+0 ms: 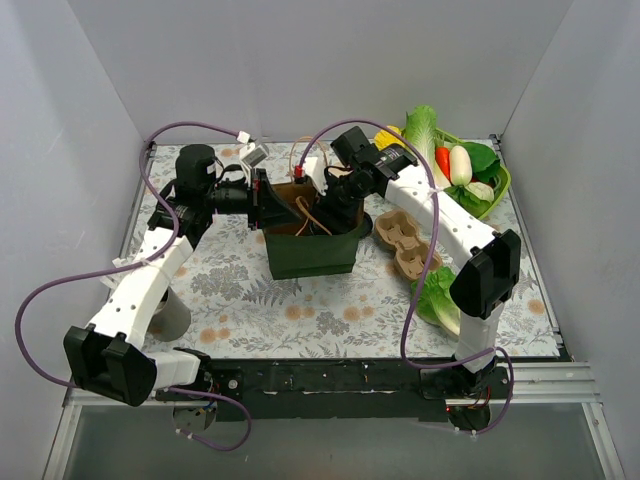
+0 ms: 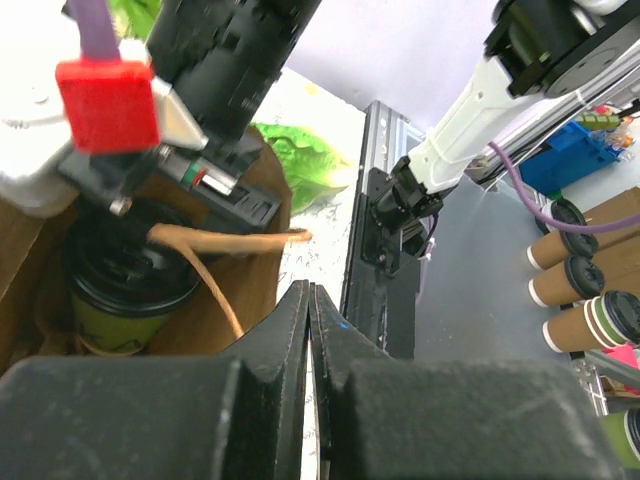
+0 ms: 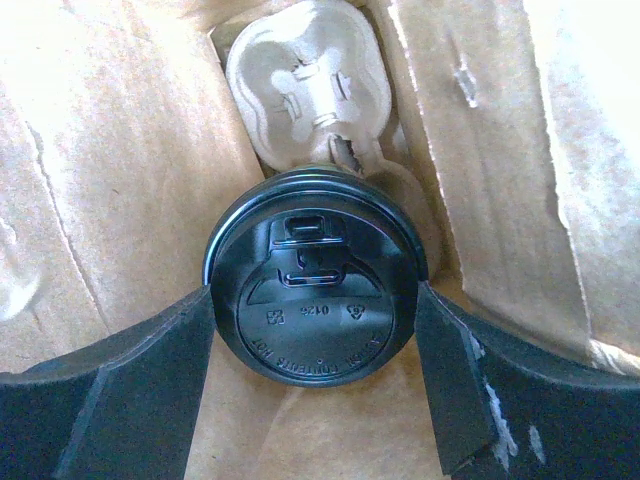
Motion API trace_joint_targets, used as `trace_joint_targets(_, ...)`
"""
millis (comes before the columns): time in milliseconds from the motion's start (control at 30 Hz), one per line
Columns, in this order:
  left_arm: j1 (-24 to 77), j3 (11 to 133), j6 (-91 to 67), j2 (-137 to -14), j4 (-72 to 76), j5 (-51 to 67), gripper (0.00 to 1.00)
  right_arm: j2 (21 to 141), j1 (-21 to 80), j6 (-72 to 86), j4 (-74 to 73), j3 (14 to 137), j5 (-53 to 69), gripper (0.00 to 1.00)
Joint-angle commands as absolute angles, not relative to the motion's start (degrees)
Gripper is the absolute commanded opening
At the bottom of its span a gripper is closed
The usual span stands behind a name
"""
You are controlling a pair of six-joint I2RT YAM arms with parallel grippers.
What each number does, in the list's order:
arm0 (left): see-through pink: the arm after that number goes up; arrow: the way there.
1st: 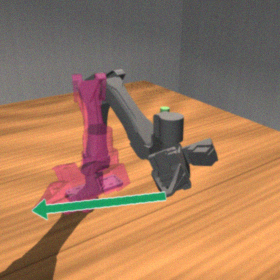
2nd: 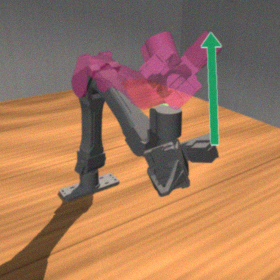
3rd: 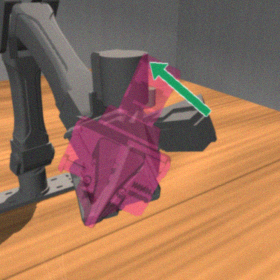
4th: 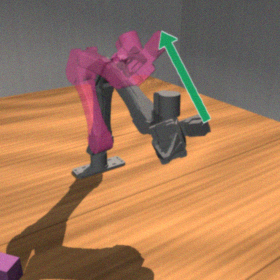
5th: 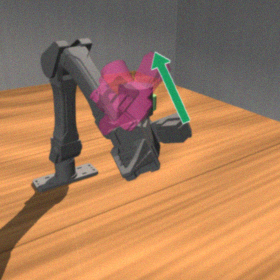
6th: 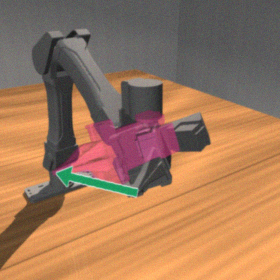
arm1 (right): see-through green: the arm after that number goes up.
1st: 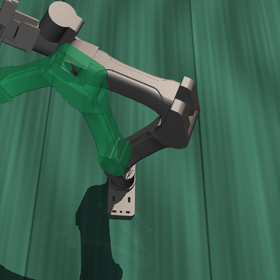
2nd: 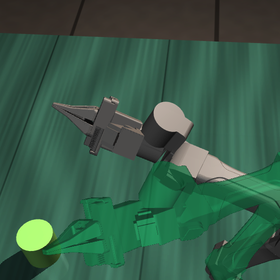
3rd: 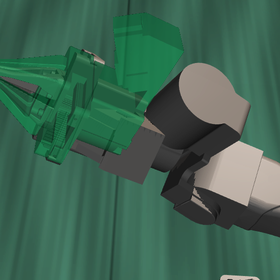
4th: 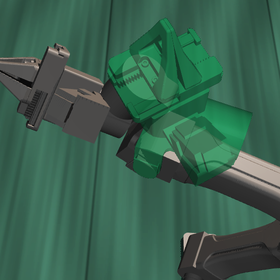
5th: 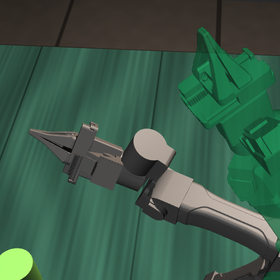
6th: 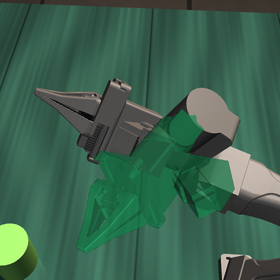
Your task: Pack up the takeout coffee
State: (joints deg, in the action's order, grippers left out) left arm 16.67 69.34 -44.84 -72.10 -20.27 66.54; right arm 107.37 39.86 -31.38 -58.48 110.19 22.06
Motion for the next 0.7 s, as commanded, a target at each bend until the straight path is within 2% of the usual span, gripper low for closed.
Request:
trace_joint_targets(0, 16.7, 73.92, -46.49, -70.75, -24.43, 68.99, 0.0, 108.19, 39.73, -30.06, -57.39, 112.5, 23.03, 0.04)
trace_joint_targets(233, 16.44, 70.92, -48.26, -68.29, -29.0, 66.54, 0.0, 109.16, 39.73, -30.58, -56.08, 112.5, 20.48, 0.04)
trace_joint_targets(267, 16.44, 71.1, -47.64, -67.77, -29.09, 64.71, 0.04, 109.16, 39.73, -30.76, -55.73, 112.24, 20.57, 0.04)
trace_joint_targets(367, 16.35, 70.41, -44.74, -65.13, -28.83, 52.68, 0.39, 108.9, 39.73, -30.76, -55.81, 112.06, 20.92, 0.04)
trace_joint_targets(400, 16.43, 69.79, -43.95, -64.43, -28.13, 50.21, 0.43, 108.72, 39.73, -30.85, -55.72, 111.8, 21.0, 0.04)
trace_joint_targets(467, 16.44, 68.3, -43.59, -64.77, -25.76, 49.12, 0.49, 108.46, 39.64, -30.76, -55.64, 111.53, 21.09, 0.04)
trace_joint_targets(667, 16.44, 65.48, -45.88, -68.73, -16.54, 54.14, 0.49, 108.28, 39.73, -30.59, -55.81, 112.85, 20.75, 0.04)
